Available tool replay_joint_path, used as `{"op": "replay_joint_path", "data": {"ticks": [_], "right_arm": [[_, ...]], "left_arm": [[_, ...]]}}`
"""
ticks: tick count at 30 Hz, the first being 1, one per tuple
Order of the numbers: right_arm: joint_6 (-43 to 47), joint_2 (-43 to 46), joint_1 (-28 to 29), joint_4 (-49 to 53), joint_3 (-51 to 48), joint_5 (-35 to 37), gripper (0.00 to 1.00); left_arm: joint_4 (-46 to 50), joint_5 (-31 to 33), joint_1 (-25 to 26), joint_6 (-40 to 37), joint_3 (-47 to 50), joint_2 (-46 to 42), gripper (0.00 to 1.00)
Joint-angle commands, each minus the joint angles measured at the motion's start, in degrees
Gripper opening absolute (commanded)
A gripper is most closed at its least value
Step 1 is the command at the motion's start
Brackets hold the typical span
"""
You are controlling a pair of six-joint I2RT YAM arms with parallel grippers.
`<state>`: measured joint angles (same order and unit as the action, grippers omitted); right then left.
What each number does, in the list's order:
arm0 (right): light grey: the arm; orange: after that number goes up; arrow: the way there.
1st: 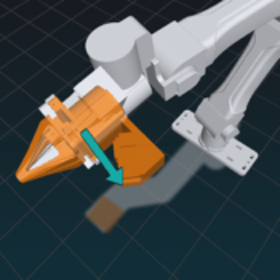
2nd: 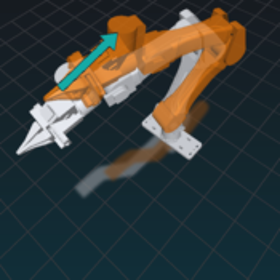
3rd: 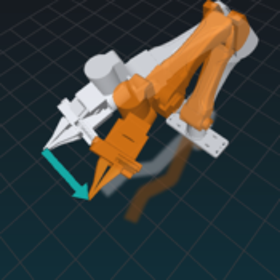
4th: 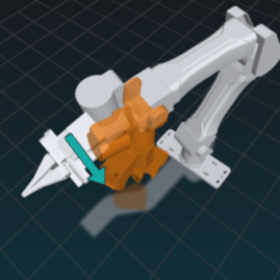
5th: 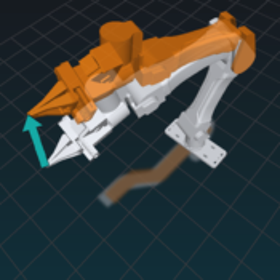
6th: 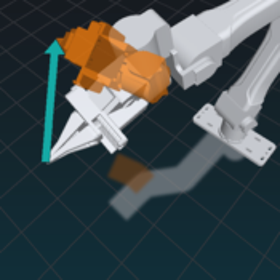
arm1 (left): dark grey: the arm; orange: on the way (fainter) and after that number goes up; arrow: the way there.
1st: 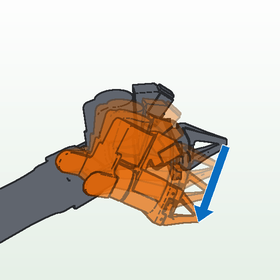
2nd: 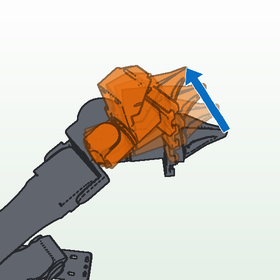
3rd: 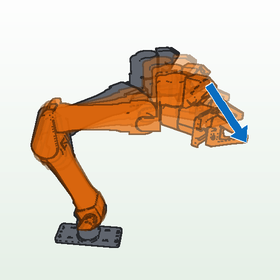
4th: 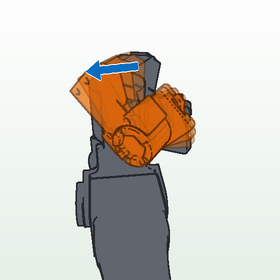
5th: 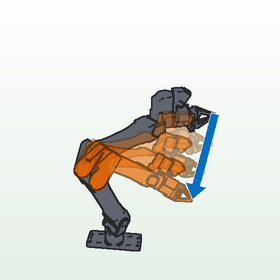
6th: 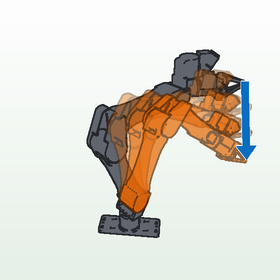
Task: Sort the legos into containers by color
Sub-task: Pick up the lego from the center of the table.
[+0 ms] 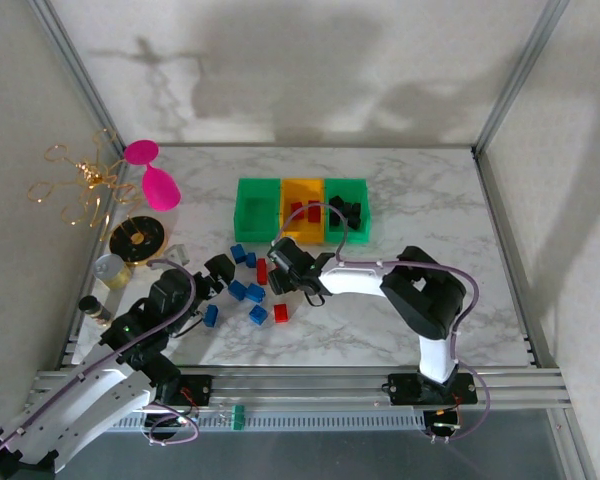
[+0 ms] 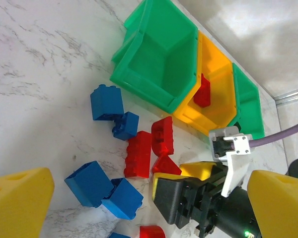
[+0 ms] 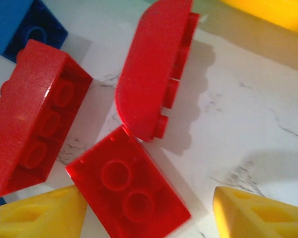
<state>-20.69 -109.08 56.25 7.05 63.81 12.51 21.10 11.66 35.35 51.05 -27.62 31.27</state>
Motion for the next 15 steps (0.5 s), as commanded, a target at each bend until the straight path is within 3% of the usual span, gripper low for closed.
{"op": "replay_joint_path", "data": {"ticks": [1, 11, 15], "right_arm": [[3.77, -1.84, 0.17, -0.62, 2.64, -1.11, 0.65], [4.54, -2.09, 0.17, 0.75, 3.38, -2.38, 0.42], [4.29, -0.46, 0.18, 0.65, 1.76, -2.53, 0.26]], "left_arm": [[0.59, 1.78, -0.57, 0.02, -0.13, 0.50, 1.00], [1.12, 1.96, -0.60, 0.11, -0.60, 0.18, 1.00], [1.05, 1.87, -0.60, -0.25, -0.77, 0.18, 1.00]]}}
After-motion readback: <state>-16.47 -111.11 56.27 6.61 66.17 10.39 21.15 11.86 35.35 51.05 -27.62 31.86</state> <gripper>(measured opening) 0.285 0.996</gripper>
